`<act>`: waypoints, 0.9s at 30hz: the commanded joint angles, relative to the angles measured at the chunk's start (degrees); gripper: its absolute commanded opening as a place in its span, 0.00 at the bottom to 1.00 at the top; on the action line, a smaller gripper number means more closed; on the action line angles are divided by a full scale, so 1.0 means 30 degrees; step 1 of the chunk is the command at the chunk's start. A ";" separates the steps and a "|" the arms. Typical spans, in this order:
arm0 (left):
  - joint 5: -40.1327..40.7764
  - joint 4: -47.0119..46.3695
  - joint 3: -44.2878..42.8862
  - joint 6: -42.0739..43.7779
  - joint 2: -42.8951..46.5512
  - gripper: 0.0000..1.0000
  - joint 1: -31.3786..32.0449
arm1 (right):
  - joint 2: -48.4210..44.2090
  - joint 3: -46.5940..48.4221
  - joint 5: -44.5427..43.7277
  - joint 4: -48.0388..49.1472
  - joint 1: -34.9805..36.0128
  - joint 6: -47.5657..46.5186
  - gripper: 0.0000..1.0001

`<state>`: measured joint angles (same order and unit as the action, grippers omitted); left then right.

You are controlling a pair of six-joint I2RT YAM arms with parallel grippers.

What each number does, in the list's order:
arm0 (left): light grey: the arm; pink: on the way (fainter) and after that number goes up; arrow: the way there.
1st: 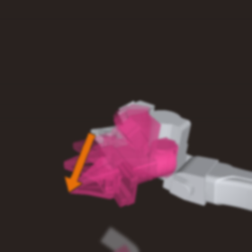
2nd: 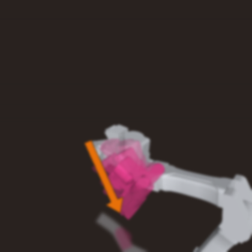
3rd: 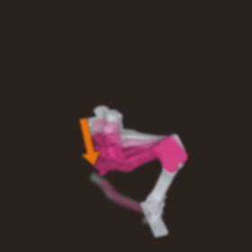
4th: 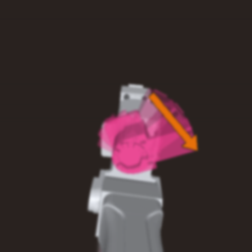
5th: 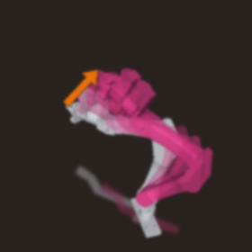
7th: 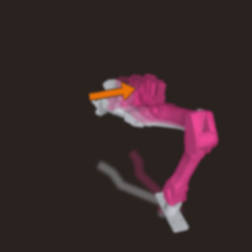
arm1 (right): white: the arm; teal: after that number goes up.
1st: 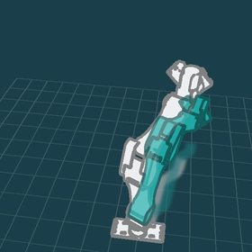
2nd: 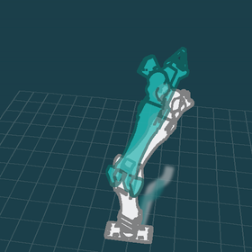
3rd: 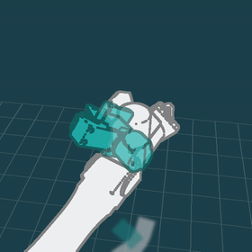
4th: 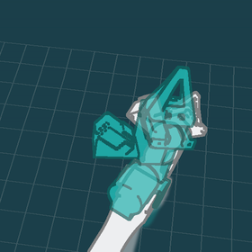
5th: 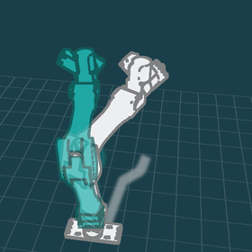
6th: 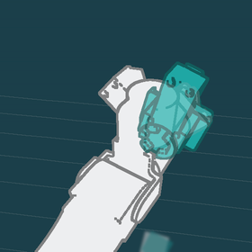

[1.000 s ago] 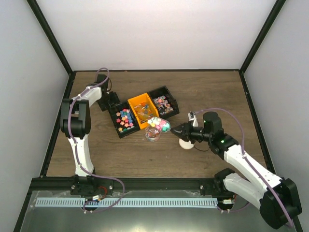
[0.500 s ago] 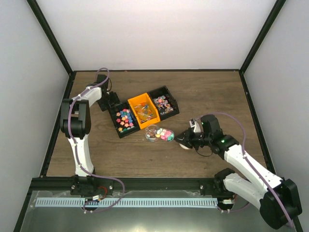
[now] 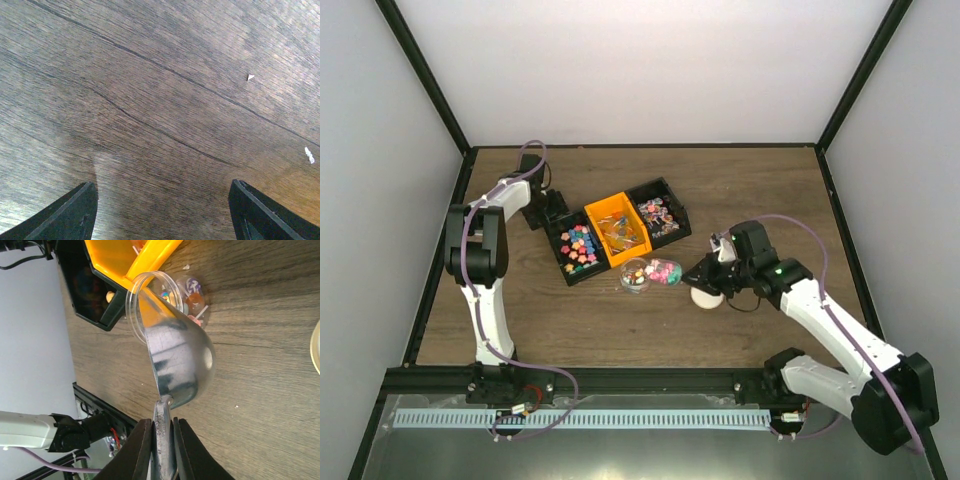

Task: Pack the candies
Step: Place the fake candies in the packing bottle.

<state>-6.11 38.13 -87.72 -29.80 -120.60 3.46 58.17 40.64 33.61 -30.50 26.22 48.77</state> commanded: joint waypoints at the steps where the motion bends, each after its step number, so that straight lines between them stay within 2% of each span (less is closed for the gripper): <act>1: 0.0176 -0.0016 0.0501 0.0033 0.0135 0.74 -0.0070 | 0.0286 0.1612 -0.0683 -0.1903 -0.0097 -0.1484 0.01; 10: 0.0015 -0.0237 0.0735 0.0020 0.0085 0.74 -0.0071 | 0.1511 0.4360 -0.2102 -0.4094 0.0511 -0.2617 0.01; 20: -0.0019 -0.0296 0.0647 -0.0053 0.0054 0.74 -0.0096 | 0.3776 0.7163 -0.4582 -0.6282 0.3012 -0.2940 0.01; 27: -0.0014 -0.0233 0.0558 -0.0041 0.0127 0.74 -0.0144 | 0.3789 0.7955 -0.5349 -0.6465 0.3004 -0.2492 0.01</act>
<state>-6.15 37.21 -87.05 -29.82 -120.25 3.46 70.65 61.19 20.01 -49.30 35.14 40.75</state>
